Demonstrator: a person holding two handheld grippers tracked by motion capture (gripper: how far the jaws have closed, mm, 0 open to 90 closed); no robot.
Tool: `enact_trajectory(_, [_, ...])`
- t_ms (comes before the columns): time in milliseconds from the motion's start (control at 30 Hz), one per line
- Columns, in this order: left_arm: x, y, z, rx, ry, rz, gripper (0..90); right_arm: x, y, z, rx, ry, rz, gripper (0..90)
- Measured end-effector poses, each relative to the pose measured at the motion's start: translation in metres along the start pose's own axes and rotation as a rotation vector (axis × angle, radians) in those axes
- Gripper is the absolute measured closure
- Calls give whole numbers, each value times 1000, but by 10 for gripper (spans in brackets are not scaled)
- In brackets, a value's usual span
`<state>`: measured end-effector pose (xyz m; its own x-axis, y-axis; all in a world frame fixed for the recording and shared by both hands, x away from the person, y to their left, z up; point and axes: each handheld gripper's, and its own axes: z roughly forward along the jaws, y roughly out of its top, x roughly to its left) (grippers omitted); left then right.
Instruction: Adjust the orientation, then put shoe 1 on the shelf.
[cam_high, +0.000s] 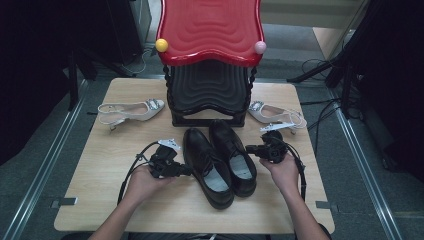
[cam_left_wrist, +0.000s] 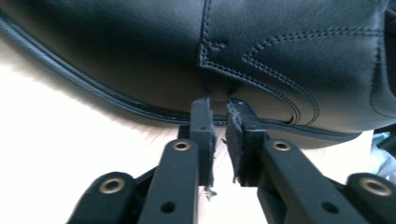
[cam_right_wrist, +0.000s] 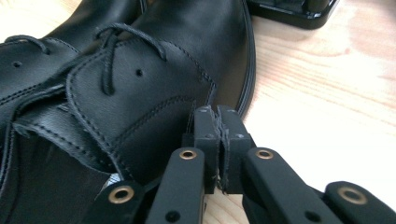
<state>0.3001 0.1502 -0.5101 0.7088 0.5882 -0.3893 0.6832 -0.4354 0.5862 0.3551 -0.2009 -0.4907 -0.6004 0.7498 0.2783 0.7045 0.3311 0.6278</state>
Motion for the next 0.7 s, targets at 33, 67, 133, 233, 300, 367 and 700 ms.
enact_trajectory(33, [0,0,-3,-1,0,-1,791,1,1,-1,-1,-1,-2,879])
enact_trajectory(67, [1,0,-5,2,-1,-4,766,1,1,-3,-8,2,-9,871])
enact_trajectory(133, [3,-1,-8,4,-1,-13,724,2,1,-7,-19,13,-2,862])
enact_trajectory(233, [5,-1,-12,4,7,-21,678,4,2,-12,-30,28,4,854])
enact_trajectory(300, [7,-2,-16,1,8,-24,652,6,3,-15,-33,35,3,843])
enact_trajectory(367, [8,-3,-19,-6,16,-32,619,7,4,-18,-36,41,2,832])
enact_trajectory(700, [14,-3,-33,-28,57,-28,495,22,4,-39,-50,93,-11,793])
